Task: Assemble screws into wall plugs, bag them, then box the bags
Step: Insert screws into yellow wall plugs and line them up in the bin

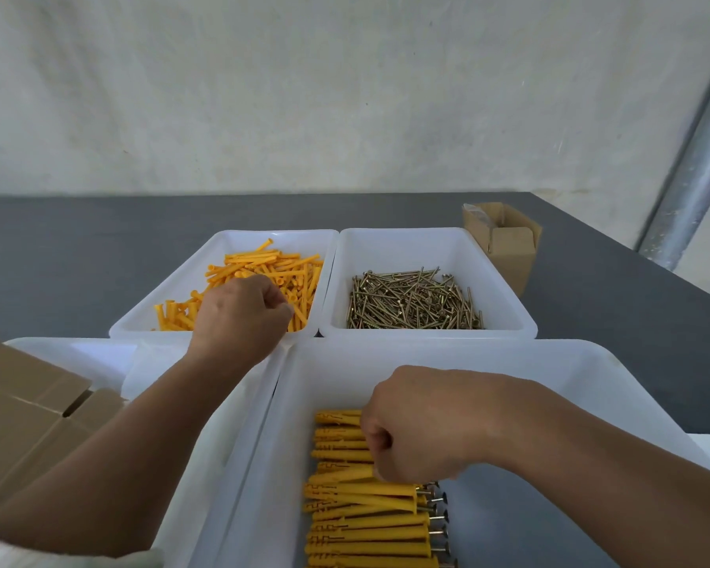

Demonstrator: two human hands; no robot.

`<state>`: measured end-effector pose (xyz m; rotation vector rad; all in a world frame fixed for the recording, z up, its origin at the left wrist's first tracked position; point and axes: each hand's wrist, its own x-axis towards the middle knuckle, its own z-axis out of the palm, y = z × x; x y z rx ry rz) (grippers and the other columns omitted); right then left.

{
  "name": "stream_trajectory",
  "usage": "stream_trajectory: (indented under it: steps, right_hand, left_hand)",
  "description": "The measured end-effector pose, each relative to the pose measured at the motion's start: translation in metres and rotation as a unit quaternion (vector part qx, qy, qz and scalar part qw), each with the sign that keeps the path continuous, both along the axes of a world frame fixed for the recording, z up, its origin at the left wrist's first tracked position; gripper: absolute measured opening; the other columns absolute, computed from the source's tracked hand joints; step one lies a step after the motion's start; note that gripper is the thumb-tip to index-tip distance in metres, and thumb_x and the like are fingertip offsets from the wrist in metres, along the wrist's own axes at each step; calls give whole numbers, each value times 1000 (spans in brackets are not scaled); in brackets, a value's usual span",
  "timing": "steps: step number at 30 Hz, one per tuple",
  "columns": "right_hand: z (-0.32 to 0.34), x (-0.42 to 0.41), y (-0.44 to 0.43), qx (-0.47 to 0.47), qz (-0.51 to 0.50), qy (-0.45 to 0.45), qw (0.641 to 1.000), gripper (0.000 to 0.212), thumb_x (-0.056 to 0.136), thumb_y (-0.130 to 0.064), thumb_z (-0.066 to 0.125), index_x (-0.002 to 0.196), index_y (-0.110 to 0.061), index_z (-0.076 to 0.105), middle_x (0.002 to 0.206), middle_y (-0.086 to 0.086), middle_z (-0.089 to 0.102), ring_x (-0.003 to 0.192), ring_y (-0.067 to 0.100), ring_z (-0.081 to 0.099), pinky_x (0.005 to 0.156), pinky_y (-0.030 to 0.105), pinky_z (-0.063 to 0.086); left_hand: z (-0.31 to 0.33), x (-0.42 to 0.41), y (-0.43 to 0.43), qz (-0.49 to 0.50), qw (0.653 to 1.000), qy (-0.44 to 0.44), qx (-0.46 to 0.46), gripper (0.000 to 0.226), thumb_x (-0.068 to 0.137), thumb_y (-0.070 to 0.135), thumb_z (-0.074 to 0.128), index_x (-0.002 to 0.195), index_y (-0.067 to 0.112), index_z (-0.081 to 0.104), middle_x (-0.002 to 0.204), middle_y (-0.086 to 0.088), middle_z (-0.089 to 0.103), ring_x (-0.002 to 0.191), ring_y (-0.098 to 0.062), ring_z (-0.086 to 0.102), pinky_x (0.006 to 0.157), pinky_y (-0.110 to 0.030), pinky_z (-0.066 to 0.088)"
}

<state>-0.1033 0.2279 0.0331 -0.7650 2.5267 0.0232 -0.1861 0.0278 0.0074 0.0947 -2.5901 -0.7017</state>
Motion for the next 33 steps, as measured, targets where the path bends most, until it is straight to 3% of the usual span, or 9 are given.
stream_trajectory:
  steps: [4, 7, 15, 19, 22, 24, 26, 28, 33]
  right_hand:
    - [-5, 0, -2, 4, 36, 30, 999, 28, 98, -25, 50, 101, -5, 69, 98, 9, 69, 78, 21, 59, 50, 21, 36]
    - [-7, -1, -2, -6, 45, 40, 998, 29, 99, -27, 51, 100, -3, 68, 93, 9, 66, 74, 18, 52, 52, 22, 35]
    - [-1, -9, 6, -71, 27, 83, 994, 28, 97, -31, 53, 90, -9, 69, 84, 2, 64, 65, 10, 48, 51, 19, 35]
    - [6, -25, 13, -217, -76, 200, 953, 24, 93, -39, 56, 82, -22, 67, 75, -8, 64, 68, 4, 56, 63, 22, 46]
    - [5, -50, 20, -273, -152, 275, 909, 35, 96, -40, 51, 72, -16, 60, 68, -5, 59, 65, 10, 52, 59, 26, 40]
    - [0, -65, 23, -270, -188, 271, 905, 45, 99, -43, 45, 68, -12, 52, 65, 0, 53, 63, 14, 48, 57, 29, 35]
    - [-6, -76, 24, -281, -217, 225, 907, 52, 101, -49, 36, 77, -10, 61, 73, 2, 59, 74, 17, 56, 66, 31, 41]
    - [-12, -82, 22, -292, -246, 163, 910, 63, 101, -56, 26, 99, -12, 70, 97, 4, 69, 95, 20, 61, 78, 34, 43]
    - [-14, -90, 12, -202, -258, 69, 942, 81, 93, -73, 6, 128, -28, 64, 136, 4, 58, 124, 26, 51, 105, 45, 37]
  left_hand:
    - [-8, -6, -8, 16, 997, -24, -76, 30, 93, 40, 54, 71, 20, 61, 69, 5, 57, 66, -13, 47, 55, -27, 31]
    - [-10, -9, -13, 29, 991, -83, -103, 49, 97, 53, 39, 64, 20, 54, 74, -1, 57, 75, -22, 54, 67, -33, 41]
    - [-13, -11, -15, 22, 968, -175, -177, 70, 94, 68, 17, 66, 20, 60, 80, 0, 55, 86, -22, 52, 81, -39, 43]
    - [-14, -14, -15, 30, 967, -179, -177, 76, 92, 70, 20, 62, 15, 61, 80, -4, 58, 83, -22, 54, 81, -39, 45]
    - [-15, -15, -15, 37, 968, -174, -177, 76, 92, 70, 22, 61, 13, 62, 74, -3, 56, 74, -19, 52, 74, -36, 41]
    - [-16, -15, -15, 42, 965, -181, -184, 77, 91, 71, 21, 62, 14, 63, 75, -2, 56, 76, -19, 53, 76, -37, 41]
    - [-15, -15, -15, 46, 960, -193, -196, 77, 91, 73, 17, 65, 16, 62, 77, -2, 57, 81, -21, 54, 81, -39, 43]
    - [-14, -15, -15, 48, 957, -199, -204, 77, 91, 73, 15, 65, 16, 60, 77, -1, 56, 83, -21, 54, 84, -41, 43]
    - [-13, -12, -14, 50, 957, -203, -203, 74, 91, 72, 16, 64, 17, 56, 74, -2, 53, 81, -22, 52, 85, -42, 42]
